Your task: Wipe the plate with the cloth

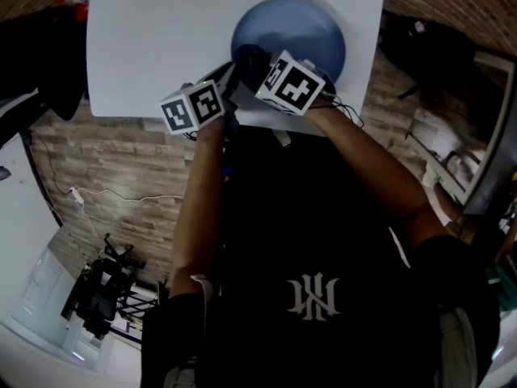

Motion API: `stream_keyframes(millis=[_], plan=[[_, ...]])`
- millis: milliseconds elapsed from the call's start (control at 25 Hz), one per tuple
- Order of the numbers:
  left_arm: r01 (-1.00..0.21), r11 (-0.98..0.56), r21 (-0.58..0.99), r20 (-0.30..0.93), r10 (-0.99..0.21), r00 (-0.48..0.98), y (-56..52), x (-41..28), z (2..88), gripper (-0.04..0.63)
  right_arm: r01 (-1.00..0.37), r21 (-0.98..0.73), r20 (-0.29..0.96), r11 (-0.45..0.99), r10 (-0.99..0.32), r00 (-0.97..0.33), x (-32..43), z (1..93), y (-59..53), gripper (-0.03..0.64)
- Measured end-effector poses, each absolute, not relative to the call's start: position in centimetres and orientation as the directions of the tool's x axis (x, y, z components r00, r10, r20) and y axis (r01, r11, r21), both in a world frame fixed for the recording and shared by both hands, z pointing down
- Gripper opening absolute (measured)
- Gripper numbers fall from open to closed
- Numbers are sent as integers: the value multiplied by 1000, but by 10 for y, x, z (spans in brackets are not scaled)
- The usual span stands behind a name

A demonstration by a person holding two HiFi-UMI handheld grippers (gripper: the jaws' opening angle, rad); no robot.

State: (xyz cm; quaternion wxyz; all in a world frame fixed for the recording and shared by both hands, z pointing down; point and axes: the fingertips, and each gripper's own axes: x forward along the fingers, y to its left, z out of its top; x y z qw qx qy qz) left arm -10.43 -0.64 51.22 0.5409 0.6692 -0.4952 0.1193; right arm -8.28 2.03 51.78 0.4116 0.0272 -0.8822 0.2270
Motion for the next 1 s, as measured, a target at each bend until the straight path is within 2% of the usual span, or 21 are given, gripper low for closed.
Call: stream_keyframes(millis=[480, 840, 1000], plan=[[-795, 77, 602, 696, -537, 476, -6, -104, 513, 34, -138, -378, 758, 915, 220, -613, -66, 526, 36, 72], [-795, 75, 602, 698, -533, 478, -6, -107, 512, 34, -48, -369, 816, 928, 298, -495, -31, 528, 53, 72], [-794, 76, 603, 696, -537, 476, -6, -107, 512, 34, -24, -322, 842, 947, 274, -465, -15, 525, 46, 72]])
